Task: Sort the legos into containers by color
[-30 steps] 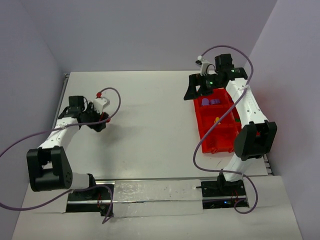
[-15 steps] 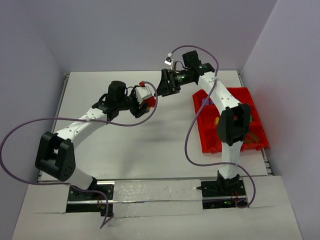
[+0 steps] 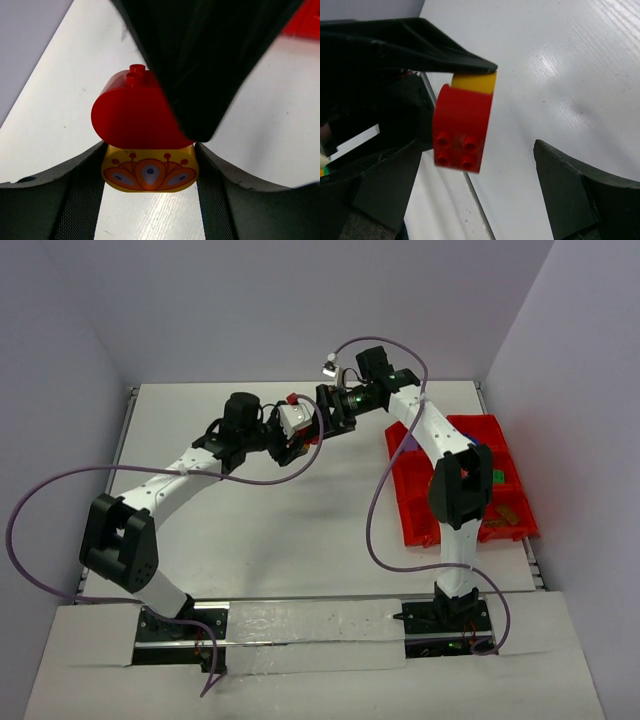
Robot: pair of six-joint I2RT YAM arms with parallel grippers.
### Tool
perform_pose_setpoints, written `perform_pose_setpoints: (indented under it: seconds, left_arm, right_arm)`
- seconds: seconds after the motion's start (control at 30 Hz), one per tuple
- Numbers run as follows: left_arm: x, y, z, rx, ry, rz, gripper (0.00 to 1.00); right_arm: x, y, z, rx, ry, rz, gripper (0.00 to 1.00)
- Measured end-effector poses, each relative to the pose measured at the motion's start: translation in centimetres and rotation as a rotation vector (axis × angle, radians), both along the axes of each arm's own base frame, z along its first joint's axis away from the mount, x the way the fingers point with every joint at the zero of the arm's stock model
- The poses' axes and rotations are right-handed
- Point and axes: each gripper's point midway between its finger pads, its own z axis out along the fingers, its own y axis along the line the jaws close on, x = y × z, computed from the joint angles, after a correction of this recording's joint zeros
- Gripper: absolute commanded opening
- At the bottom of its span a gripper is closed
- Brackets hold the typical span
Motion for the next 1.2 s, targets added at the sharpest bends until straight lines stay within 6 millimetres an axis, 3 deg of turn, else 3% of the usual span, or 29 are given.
perform_pose_setpoints:
  seconds: [0.13,0.17,0.2,0.27,0.3,0.37,0.4,0.57,0.87,1.03,1.2]
  left_arm:
    - [-0.5,-0.8,0.0,0.007,-0.010,-0.024,0.20]
    - [-0.6,-0.9,0.0,0.011,-0.014,-0.023,0.22]
    - [-0.6,-0.9,-0.1,0.015,-0.016,-0.020,0.30]
    - [-0.4,-0.8,-0.2,0.023,-0.018,-0.010,0.54]
    - [-0.4,-0.8,-0.2,0.025,-0.020,-0.006,0.76]
    - [-0.1,-0.9,0.0,0.021,-0.015,0.007,0.95]
    - [0.0,-1.1,0.3,0.013,-0.006,0.014,0.99]
    - [0.3,-1.0,1.7,-0.057,0.053,0.055,0.99]
    - [-1.4,4.3,5.8,-0.304,0.234,0.112,0.96]
    - [-1.1,6.9,7.8,-0.492,0.400,0.083,0.95]
    - [-2.3,5.9,8.8,-0.605,0.564,-0.044,0.91]
  right_arm:
    - [0.5,0.2,-1.0,-0.010,0.025,-0.009,0.57]
    - [0.5,0.3,-1.0,-0.005,0.031,-0.007,0.44]
    - [0.4,0.4,-0.9,0.000,0.039,-0.005,0.23]
    - [0.4,0.5,-0.7,0.003,0.051,-0.014,0.02]
    - [0.4,0.6,-0.5,0.006,0.049,-0.013,0.00]
    - [0.5,0.6,-0.4,0.010,0.043,-0.010,0.00]
    - [0.5,0.6,-0.4,0.011,0.036,-0.006,0.00]
    - [0.7,0.5,-0.3,0.022,0.005,0.012,0.00]
    - [2.4,-0.9,2.4,0.133,-0.069,0.028,0.00]
    - [3.3,-1.0,3.7,0.226,-0.149,0.047,0.00]
    - [3.0,0.4,5.4,0.301,-0.218,0.106,0.00]
